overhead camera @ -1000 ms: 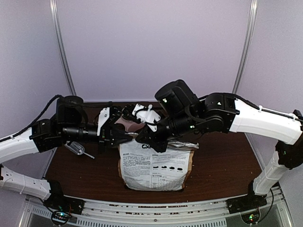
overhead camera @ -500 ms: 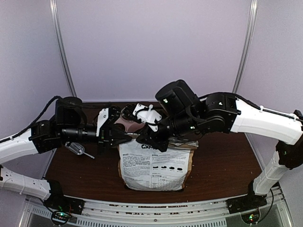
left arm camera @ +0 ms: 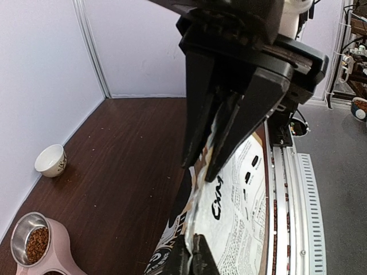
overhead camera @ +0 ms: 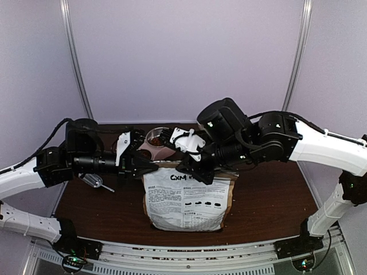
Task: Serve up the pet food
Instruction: Press the seal on the pet food bag.
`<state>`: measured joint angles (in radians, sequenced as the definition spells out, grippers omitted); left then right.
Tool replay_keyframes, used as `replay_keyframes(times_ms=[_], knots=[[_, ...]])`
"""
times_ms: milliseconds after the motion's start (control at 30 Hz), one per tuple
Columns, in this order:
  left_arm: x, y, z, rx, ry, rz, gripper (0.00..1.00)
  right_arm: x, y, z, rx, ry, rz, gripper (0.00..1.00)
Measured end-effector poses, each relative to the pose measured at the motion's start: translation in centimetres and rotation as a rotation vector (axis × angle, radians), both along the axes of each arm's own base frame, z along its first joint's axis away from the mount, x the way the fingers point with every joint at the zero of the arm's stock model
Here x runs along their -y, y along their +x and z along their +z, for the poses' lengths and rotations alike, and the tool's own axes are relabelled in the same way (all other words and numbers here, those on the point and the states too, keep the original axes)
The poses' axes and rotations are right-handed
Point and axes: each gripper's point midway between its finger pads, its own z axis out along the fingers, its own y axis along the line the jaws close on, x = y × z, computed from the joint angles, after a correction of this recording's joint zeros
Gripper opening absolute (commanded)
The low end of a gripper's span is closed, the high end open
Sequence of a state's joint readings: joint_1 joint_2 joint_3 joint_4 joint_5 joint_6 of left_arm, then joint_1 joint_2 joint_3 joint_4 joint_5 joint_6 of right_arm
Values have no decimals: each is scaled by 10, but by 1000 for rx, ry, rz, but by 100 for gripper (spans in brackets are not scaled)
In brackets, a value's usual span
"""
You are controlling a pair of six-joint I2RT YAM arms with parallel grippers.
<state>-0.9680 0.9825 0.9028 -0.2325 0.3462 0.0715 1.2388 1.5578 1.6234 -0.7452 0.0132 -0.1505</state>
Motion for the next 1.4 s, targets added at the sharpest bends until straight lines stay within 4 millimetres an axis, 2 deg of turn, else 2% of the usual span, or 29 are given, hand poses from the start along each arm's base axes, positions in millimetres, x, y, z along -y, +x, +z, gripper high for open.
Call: replay_keyframes(times_ms=[67, 367, 500, 633, 733, 967, 1100, 1167, 1200, 1267, 1400], knots=[[-1, 0, 0, 2, 1, 6, 0, 1, 1, -1, 10, -10, 0, 1], [-4, 1, -1, 9, 0, 21, 0, 1, -2, -4, 18, -13, 4, 0], [-5, 1, -1, 10, 1, 24, 0, 4, -1, -5, 30, -23, -2, 11], [-6, 0, -1, 12, 0, 26, 0, 18, 2, -9, 48, -60, -30, 12], [-7, -1, 0, 13, -1, 27, 0, 28, 2, -9, 56, -69, -46, 0], [-7, 0, 0, 15, -4, 28, 0, 32, 1, -11, 62, -67, -49, 0], [-7, 0, 0, 17, -4, 29, 0, 33, 1, -11, 63, -63, -49, 11], [-9, 0, 0, 17, -2, 34, 0, 39, 4, -12, 70, -75, -70, 12], [-9, 0, 0, 18, -3, 35, 0, 43, 5, -12, 74, -80, -78, 10], [-10, -1, 0, 20, -4, 38, 0, 50, 5, -12, 81, -90, -90, 0], [-11, -1, 1, 22, -6, 39, 0, 56, 4, -13, 84, -85, -94, 0]])
